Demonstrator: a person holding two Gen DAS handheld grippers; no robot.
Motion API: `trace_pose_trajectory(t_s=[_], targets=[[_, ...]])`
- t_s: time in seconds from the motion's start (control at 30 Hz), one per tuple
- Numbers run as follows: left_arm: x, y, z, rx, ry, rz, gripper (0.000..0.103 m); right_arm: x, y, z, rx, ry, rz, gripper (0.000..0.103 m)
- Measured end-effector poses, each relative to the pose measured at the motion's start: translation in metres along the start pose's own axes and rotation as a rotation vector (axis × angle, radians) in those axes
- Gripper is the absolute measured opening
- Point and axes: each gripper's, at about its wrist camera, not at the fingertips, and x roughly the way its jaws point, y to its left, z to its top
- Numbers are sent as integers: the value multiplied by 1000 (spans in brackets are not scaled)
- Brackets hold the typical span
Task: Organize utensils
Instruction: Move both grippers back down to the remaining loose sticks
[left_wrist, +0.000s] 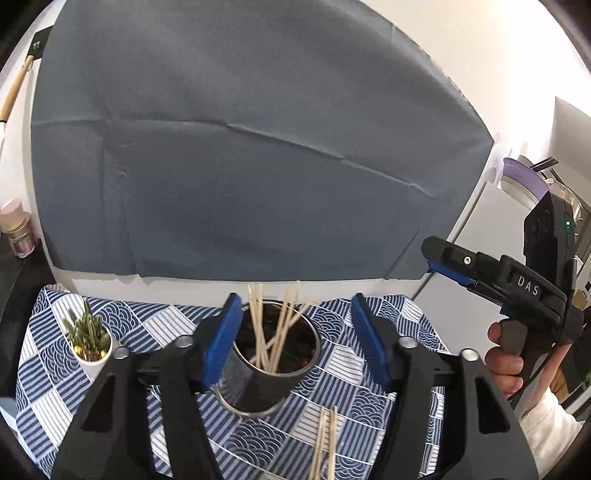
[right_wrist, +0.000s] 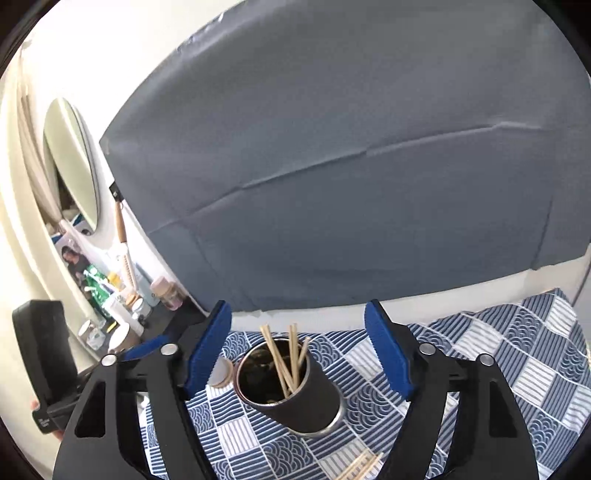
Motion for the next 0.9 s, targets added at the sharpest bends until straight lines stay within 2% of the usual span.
trace_pose_trajectory(t_s=[0.07, 0.13, 0.23, 0.33, 0.63, 0.9], targets=[[-8, -8, -6, -8, -6, 8, 74, -10, -6, 0, 11, -2, -1, 78], [-13, -14, -12, -13, -5, 23, 78, -21, -11, -1, 14, -2, -4, 88], [-19, -21, -20, -32, 14, 47, 90, -36, -14, -4, 8, -8, -32, 92], [-23, -25, -30, -56, 28, 65, 95, -46, -18, -9, -2, -9, -52, 93], [-28, -34, -80, -72, 100, 160, 97, -51, -33, -41, -14, 60, -24, 93], [-18, -38, -135, -101, 187, 185, 97, -40, -55, -86, 2, 144, -25, 93]])
